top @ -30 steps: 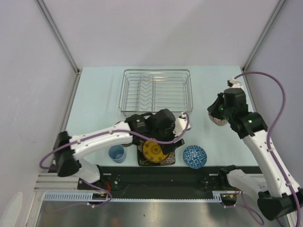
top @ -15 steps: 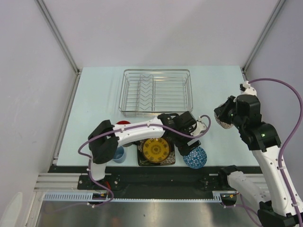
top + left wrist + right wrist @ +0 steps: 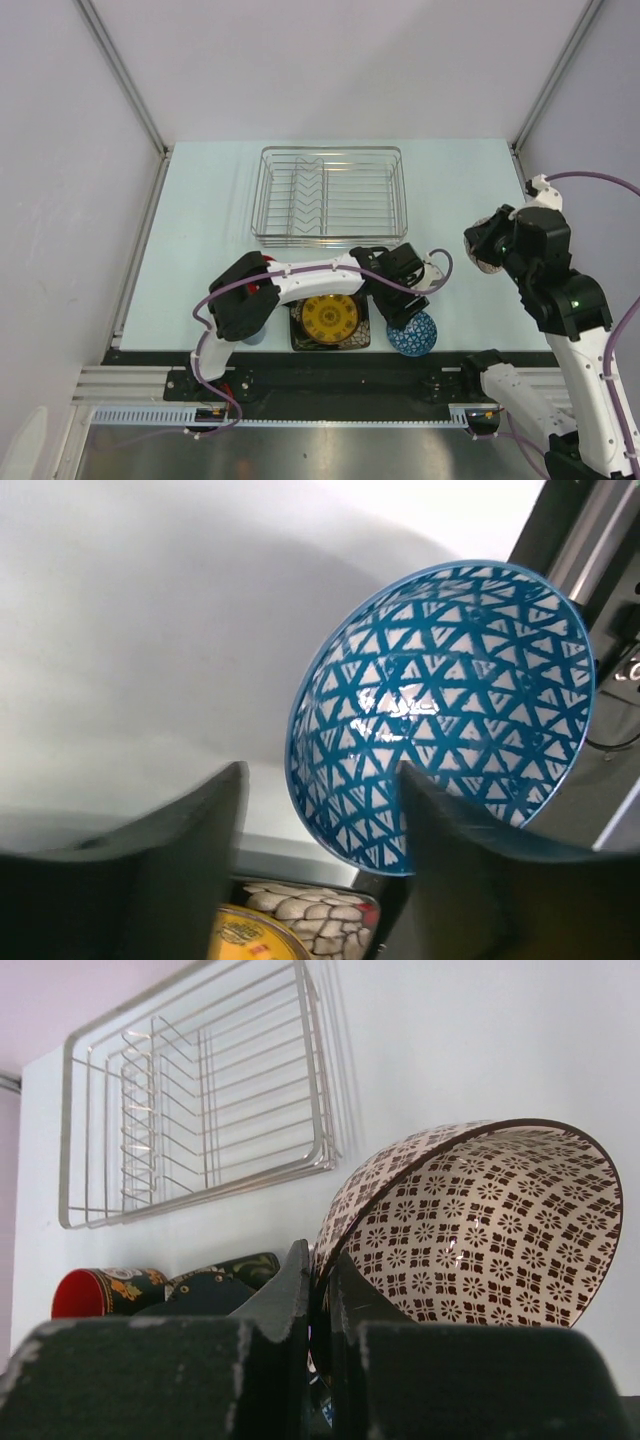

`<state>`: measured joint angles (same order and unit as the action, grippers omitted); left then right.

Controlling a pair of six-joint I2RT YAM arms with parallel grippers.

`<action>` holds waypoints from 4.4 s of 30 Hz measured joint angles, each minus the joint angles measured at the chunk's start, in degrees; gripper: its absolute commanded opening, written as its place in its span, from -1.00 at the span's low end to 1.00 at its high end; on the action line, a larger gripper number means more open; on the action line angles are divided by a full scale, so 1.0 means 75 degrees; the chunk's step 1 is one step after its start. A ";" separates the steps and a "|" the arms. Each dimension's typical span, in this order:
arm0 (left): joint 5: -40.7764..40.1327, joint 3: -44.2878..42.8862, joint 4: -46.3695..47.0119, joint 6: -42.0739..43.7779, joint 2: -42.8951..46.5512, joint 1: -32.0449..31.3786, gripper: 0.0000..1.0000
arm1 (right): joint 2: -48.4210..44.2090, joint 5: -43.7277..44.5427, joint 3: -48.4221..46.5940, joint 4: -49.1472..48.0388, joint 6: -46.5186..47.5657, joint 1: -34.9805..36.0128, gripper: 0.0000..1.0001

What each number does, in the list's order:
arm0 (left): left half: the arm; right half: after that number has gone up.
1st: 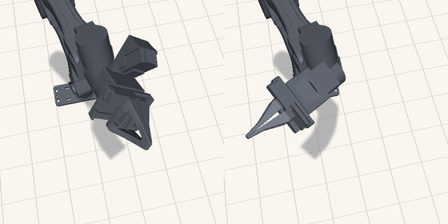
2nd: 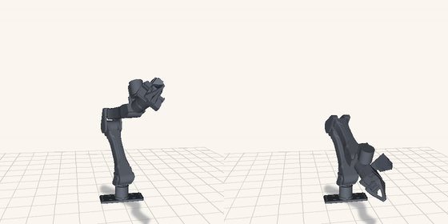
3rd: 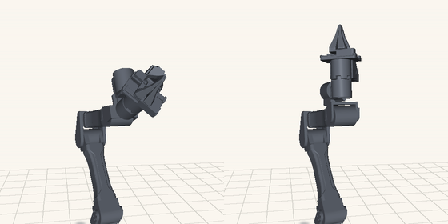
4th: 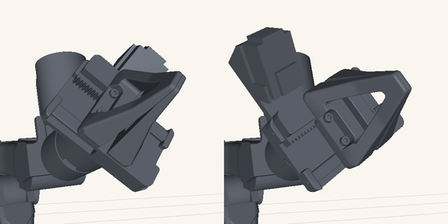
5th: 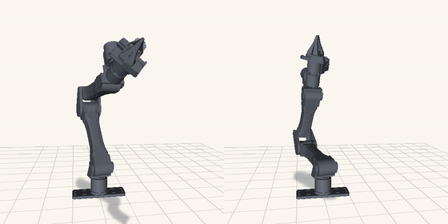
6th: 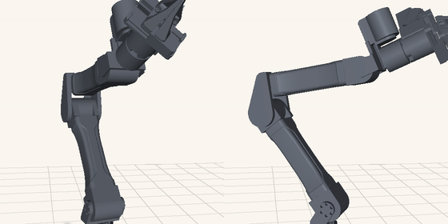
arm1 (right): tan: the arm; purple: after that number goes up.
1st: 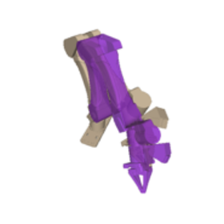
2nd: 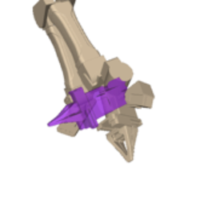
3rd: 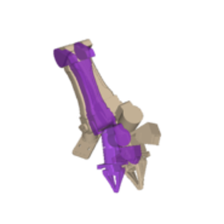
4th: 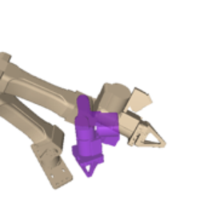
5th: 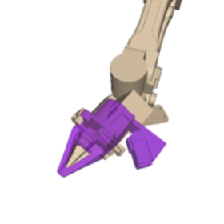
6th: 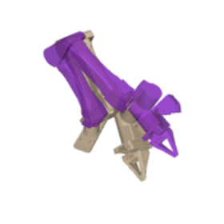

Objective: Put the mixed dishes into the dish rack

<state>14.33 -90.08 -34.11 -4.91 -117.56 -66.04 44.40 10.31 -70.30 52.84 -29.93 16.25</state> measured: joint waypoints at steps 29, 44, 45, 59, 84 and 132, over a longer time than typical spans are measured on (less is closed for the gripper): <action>-0.1055 -0.3905 -0.2614 0.1396 0.0420 0.1708 -0.99 | 0.0012 0.0833 -0.0417 0.0332 -0.0015 -0.0017 -1.00; -0.7583 -0.5802 -0.2678 0.3523 -0.0414 0.5085 -0.99 | 0.0160 0.0507 -0.0399 0.0291 -0.0210 -0.0017 -1.00; -0.7816 -0.5802 -0.2611 0.3646 -0.0606 0.5149 -0.99 | 0.0128 0.0484 -0.0388 0.0289 -0.0210 -0.0017 -1.00; -0.9343 -0.5805 -0.1445 0.4666 -0.1926 0.5036 -0.99 | -0.0268 0.0085 0.0175 0.0242 -0.0385 -0.0017 -1.00; -0.9661 -0.5773 -0.0522 0.5243 -0.3427 0.4669 0.99 | -0.0437 -0.0277 0.0379 0.0163 -0.0557 -0.0017 -1.00; -0.3873 0.0548 -0.0656 0.1856 0.2830 0.8236 1.00 | 1.2071 -0.8469 -0.3920 -1.3822 -0.7195 0.2308 -1.00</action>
<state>-14.72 -85.97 -39.03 9.02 -96.33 -4.27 134.93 -53.21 -99.70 -50.83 -83.90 33.56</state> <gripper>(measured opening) 0.996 0.058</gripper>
